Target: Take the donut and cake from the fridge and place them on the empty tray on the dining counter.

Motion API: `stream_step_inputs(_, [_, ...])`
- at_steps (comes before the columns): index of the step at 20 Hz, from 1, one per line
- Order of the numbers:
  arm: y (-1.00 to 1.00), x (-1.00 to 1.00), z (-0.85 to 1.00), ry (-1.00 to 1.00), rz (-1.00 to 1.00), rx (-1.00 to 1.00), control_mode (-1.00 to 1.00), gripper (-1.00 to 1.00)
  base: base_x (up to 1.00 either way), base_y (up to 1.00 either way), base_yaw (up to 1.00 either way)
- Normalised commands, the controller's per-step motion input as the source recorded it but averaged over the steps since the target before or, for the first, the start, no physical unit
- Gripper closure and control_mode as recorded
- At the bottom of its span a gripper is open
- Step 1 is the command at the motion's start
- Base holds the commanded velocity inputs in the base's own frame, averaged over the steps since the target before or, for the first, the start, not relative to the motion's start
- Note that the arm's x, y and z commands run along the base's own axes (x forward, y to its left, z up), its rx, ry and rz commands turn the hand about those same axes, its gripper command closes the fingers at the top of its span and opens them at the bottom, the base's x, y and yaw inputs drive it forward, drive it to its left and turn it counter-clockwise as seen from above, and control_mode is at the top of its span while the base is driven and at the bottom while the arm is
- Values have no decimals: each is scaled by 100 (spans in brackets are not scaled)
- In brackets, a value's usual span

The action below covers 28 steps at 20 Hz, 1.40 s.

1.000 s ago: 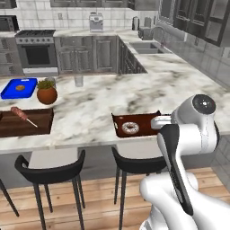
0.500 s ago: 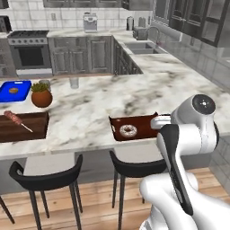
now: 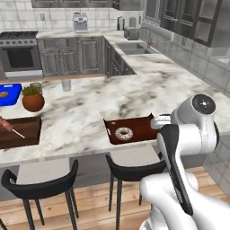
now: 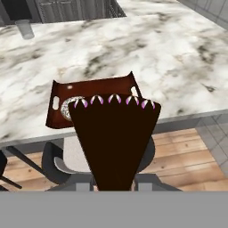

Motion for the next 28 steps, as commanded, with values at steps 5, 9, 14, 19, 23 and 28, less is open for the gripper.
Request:
stream_step_inputs(5, [0, 0, 0, 0, 0, 0, 100, 100, 32, 0, -12])
stream_step_inputs(9, [0, 0, 0, 0, -1, 0, -100, 100, 1, 0, -5])
stream_step_inputs(14, [0, 1, 0, -2, 2, 0, -100, 100, 0, 0, 0])
stream_step_inputs(19, [0, 28, 0, 0, 12, 0, -100, 100, 0, 0, 0])
stream_step_inputs(23, [0, 52, 0, 0, 15, 0, -100, 100, 0, 0, 0])
stream_step_inputs(28, [-3, 50, -8, 2, 13, 0, -100, 100, 0, 0, 0])
